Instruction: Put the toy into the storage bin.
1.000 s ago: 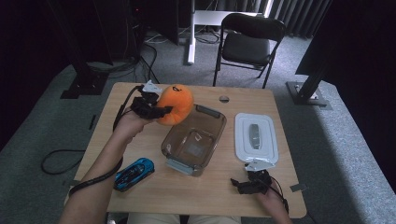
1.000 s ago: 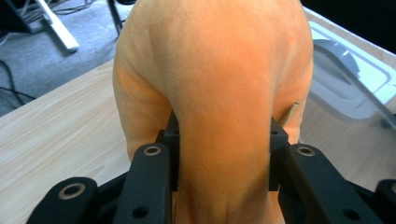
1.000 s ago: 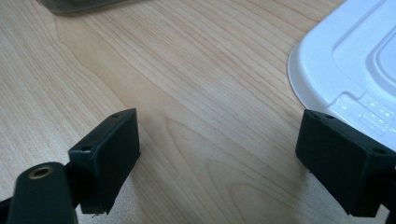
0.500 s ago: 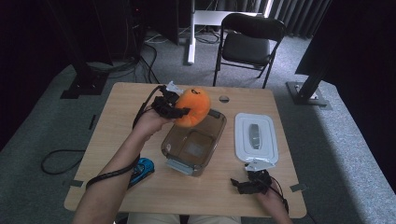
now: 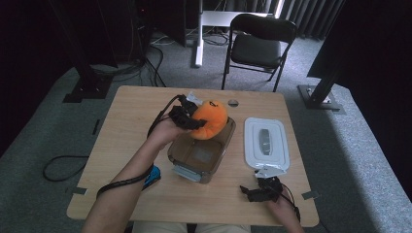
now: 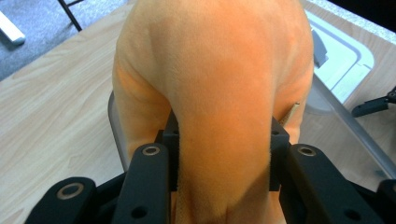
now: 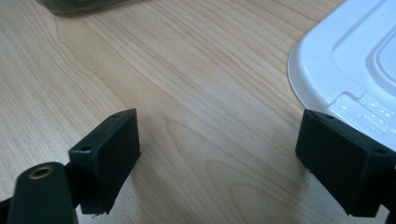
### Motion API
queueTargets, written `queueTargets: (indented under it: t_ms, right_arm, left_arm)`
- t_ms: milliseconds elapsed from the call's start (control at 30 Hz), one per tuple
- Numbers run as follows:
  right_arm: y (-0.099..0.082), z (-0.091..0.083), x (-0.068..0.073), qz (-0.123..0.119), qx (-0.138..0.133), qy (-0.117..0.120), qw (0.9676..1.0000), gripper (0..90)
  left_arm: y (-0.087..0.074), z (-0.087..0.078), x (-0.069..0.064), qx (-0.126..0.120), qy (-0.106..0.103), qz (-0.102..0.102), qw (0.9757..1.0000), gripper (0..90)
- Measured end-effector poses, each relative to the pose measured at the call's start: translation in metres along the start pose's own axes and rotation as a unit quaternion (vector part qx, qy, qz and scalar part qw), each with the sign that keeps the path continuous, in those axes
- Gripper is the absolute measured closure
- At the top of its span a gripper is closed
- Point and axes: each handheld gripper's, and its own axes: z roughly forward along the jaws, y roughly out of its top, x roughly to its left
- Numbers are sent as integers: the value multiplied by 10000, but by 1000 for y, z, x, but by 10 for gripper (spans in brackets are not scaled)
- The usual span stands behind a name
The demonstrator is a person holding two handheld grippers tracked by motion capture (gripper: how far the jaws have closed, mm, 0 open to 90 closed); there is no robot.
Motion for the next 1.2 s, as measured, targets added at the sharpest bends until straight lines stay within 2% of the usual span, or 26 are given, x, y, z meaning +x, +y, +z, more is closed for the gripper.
queueTargets:
  t_ms: [67,400,733,900,1200]
  right_arm:
    - [0,0,0,-4,-1,-2,10000,131]
    - [0,0,0,-4,-2,-1,10000,131]
    - [0,0,0,-3,-1,-2,10000,131]
    - [0,0,0,-2,1,-2,10000,131]
    - [0,0,0,2,6,-1,10000,131]
  left_arm:
    - [-1,2,1,-19,-32,-81,10000,657]
    - [-8,4,0,42,-94,-120,9999,651]
    - [-13,8,-5,261,-25,26,9997,633]
    - [-13,11,-5,319,-52,-2,9995,613]
    - [-16,23,-6,578,-106,38,9983,579]
